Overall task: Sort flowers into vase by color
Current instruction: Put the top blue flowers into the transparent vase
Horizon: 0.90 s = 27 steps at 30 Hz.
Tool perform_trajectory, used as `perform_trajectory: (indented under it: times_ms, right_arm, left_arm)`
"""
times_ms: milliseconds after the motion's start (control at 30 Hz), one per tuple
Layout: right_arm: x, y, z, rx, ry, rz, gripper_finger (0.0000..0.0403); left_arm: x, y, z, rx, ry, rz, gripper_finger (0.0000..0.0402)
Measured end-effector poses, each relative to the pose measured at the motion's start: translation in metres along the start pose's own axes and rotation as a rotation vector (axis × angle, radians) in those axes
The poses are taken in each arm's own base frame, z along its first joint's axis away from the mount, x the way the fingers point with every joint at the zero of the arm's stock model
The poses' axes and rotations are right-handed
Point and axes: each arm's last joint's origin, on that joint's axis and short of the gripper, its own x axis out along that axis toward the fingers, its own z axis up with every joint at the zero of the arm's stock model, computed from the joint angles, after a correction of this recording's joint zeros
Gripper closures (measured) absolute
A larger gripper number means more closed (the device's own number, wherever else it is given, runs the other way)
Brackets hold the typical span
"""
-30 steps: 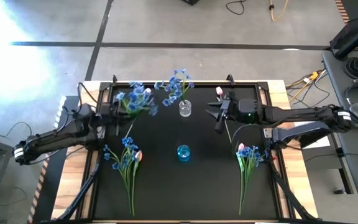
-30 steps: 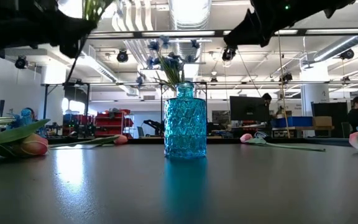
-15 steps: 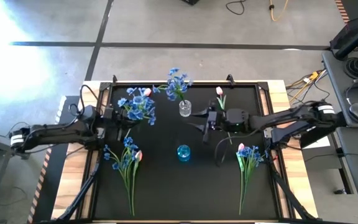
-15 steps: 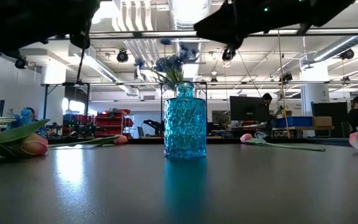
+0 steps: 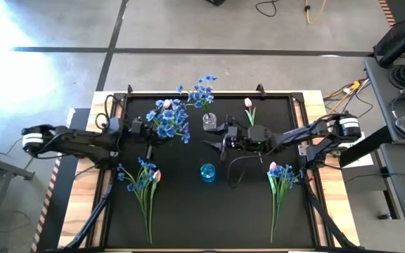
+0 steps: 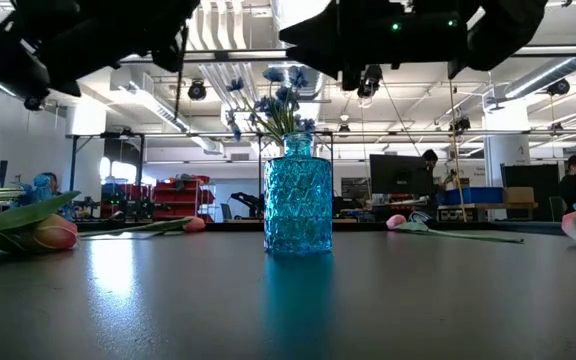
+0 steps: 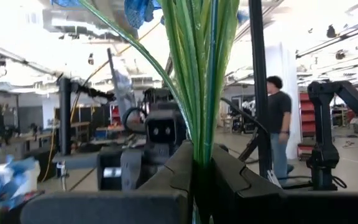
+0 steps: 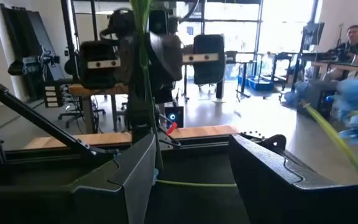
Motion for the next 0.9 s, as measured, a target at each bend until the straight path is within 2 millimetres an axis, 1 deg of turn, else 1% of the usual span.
perform_trajectory:
  times_ms: [200,367,467,767,900]
  right_arm:
    - [0.021,0.003,-0.008,-0.003,0.013,0.003,0.0207]
    - [0.036,0.005,-0.004,-0.002,-0.004,0.033,0.0207]
    - [0.042,0.006,0.001,-0.003,-0.004,0.045,0.0207]
    - [0.049,0.007,0.013,-0.010,-0.019,0.050,0.0208]
    - [0.050,0.008,0.014,-0.010,-0.020,0.062,0.0225]
  left_arm:
    - [0.019,0.003,-0.011,0.012,-0.048,-0.027,0.0393]
    - [0.036,0.010,-0.022,0.000,-0.024,-0.031,0.0393]
    - [0.043,0.013,-0.026,-0.003,-0.014,-0.039,0.0393]
    - [0.057,0.016,-0.032,-0.004,-0.015,-0.079,0.0393]
    - [0.061,0.016,-0.034,-0.002,-0.020,-0.099,0.0393]
